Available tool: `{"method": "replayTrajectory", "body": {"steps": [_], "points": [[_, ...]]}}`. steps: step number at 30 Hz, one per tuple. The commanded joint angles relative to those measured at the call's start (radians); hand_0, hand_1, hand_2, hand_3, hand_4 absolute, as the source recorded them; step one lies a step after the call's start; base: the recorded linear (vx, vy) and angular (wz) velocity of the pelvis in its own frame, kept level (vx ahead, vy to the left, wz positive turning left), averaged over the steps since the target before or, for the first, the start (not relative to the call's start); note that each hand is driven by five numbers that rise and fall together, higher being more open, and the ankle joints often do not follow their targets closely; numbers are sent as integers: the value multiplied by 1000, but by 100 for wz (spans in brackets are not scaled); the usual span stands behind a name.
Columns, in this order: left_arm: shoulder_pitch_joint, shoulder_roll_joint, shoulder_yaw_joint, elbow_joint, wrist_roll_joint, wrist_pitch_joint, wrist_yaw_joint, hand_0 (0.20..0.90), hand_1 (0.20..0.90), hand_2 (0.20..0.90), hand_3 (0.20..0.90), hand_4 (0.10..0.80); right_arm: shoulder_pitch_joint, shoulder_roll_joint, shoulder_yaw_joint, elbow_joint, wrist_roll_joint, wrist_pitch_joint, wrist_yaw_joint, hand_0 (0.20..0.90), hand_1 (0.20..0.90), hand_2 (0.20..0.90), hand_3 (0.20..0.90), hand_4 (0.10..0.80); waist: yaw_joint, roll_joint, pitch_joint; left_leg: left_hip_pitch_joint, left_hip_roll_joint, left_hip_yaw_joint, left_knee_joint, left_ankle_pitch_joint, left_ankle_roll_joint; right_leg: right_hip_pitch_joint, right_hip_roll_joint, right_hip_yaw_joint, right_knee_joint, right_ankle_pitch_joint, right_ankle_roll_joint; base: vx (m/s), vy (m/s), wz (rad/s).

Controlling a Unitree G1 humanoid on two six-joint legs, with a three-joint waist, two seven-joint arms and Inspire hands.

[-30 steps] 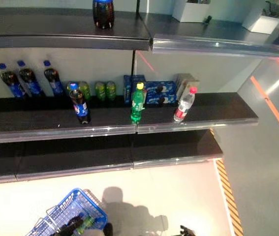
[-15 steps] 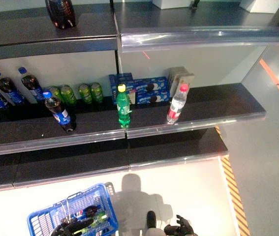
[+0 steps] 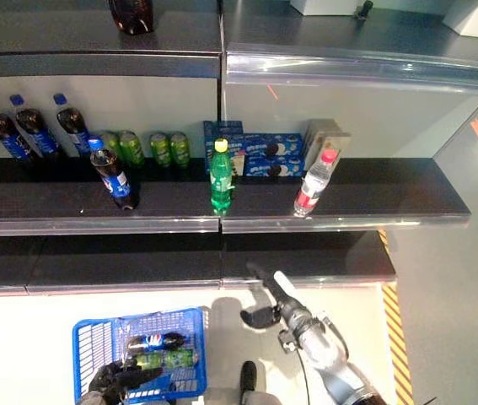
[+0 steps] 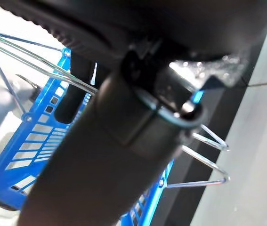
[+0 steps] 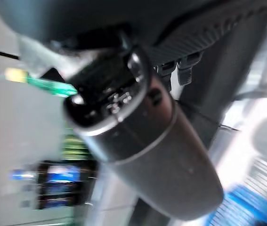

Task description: Pick up the drink and place into the basket.

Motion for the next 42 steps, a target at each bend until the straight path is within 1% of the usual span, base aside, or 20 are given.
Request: {"method": "replayTrajectory", "body": {"steps": [1, 2, 4, 6, 7, 8, 10, 13, 14, 16, 19, 20, 23, 25, 30, 35, 42], "points": [[33, 26, 47, -78, 1, -57, -47, 300, 300, 300, 200, 100, -65, -86, -153, -203, 98, -108, -33, 900, 900, 900, 900, 800, 3, -29, -2, -11, 17, 52, 67, 15, 26, 6, -94, 49, 120, -64, 76, 92, 43, 0], [40, 25, 53, -81, 6, -56, -49, 300, 300, 300, 200, 100, -65, -92, -182, -224, 113, -107, -39, 900, 900, 900, 900, 800, 3, -27, -3, -5, 17, 56, 69, 11, 27, 12, -96, 50, 120, -66, 78, 130, 45, 0], [62, 21, 68, -87, 17, -51, -50, 300, 300, 300, 200, 100, -76, -91, -267, -262, 175, -149, -142, 900, 900, 900, 900, 800, 1, -23, -9, 11, 19, 67, 76, -2, 30, 28, -102, 51, 120, -73, 81, 159, 38, 4], [78, 12, 76, -77, 23, -59, -54, 300, 300, 300, 200, 100, -82, -59, -334, -263, 233, -170, -221, 900, 900, 900, 900, 800, -1, -18, -12, 21, 20, 76, 89, -16, 31, 40, -105, 54, 124, -82, 81, 136, 18, 3], [84, 7, 79, -72, 25, -62, -57, 300, 300, 300, 200, 100, -80, -37, -359, -260, 244, -182, -278, 900, 900, 900, 900, 800, -3, -15, -13, 23, 21, 80, 98, -22, 32, 42, -106, 55, 129, -87, 81, 149, 18, 3], [95, -4, 80, -62, 25, -71, -59, 300, 300, 300, 200, 100, -72, 4, -395, -246, 236, -199, -356, 900, 900, 900, 900, 800, -7, -8, -11, 26, 22, 85, 115, -32, 33, 46, -108, 54, 140, -95, 79, 128, 13, 5], [109, -11, 79, -56, 29, -78, -62, 300, 300, 300, 200, 100, -59, 33, -418, -234, 247, -185, -420, 900, 900, 900, 900, 800, -8, -2, -6, 27, 21, 86, 135, -40, 34, 50, -108, 53, 153, -103, 77, 108, 2, 4], [126, -13, 79, -59, 31, -81, -65, 300, 300, 300, 200, 100, -40, 57, -436, -209, 240, -177, -448, 900, 900, 900, 900, 800, -7, 3, 3, 27, 20, 86, 159, -50, 34, 55, -108, 49, 173, -115, 73, 88, -8, 1], [126, -13, 79, -59, 31, -80, -64, 300, 300, 300, 200, 100, -39, 57, -436, -210, 240, -177, -448, 900, 900, 900, 900, 800, -7, 3, 4, 27, 20, 86, 159, -50, 34, 55, -108, 49, 174, -116, 73, 85, -12, -1], [132, -11, 62, -76, 37, -76, -55, 300, 300, 300, 200, 100, -41, 68, -425, -182, 260, -162, -469, 900, 900, 900, 900, 800, -3, 11, 27, 2, 15, 77, 210, -60, 35, 38, -108, 42, 222, -137, 64, 25, -6, 0], [90, -1, 31, -103, 6, -70, -38, 300, 300, 300, 200, 100, -105, 67, -380, -137, 256, -190, -525, 900, 900, 900, 900, 800, 2, 16, 79, -88, 11, 57, 297, -75, 36, -40, -111, 41, 301, -160, 49, -197, -14, 0], [44, 9, 10, -117, -22, -74, -29, 300, 300, 300, 200, 100, -178, 72, -352, -112, 248, -206, -566, 900, 900, 900, 900, 800, 5, 16, 128, -160, 6, 41, 355, -85, 40, -107, -114, 43, 357, -167, 40, -472, -17, 2], [-61, 25, -36, -142, -79, -81, 5, 300, 300, 300, 200, 100, -363, 91, -301, -65, 222, -209, -651, 900, 900, 900, 900, 800, 12, 19, 222, -313, -10, 8, 462, -103, 51, -250, -120, 47, 460, -176, 23, -445, -1, -4], [-96, 26, -53, -163, -100, -80, 25, 300, 300, 300, 200, 100, -450, 104, -278, -59, 235, -197, -684, 900, 900, 900, 900, 800, 19, 29, 265, -387, -23, -11, 494, -95, 56, -324, -124, 50, 504, -174, 18, -288, 46, 1], [-114, 22, -74, -175, -111, -97, 25, 300, 300, 300, 200, 100, -585, 89, -257, -38, 253, -172, -714, 900, 900, 900, 900, 800, 37, 53, 316, -470, -47, -31, 504, -68, 60, -408, -125, 62, 532, -163, 14, -138, 47, 0], [-138, 20, -95, -200, -139, -92, 10, 300, 300, 300, 200, 100, -758, 29, -252, -1, 289, -104, -767, 900, 900, 900, 900, 800, 54, 84, 346, -521, -64, -28, 503, -46, 62, -453, -124, 70, 534, -157, 11, -77, 50, -5], [-147, 27, -114, -224, -146, -78, 2, 300, 300, 300, 200, 100, -919, -33, -224, 64, 316, -35, -808, 900, 900, 900, 900, 800, 77, 102, 360, -542, -68, -36, 516, -18, 54, -457, -124, 61, 530, -162, 4, 9, 0, 0]]}}
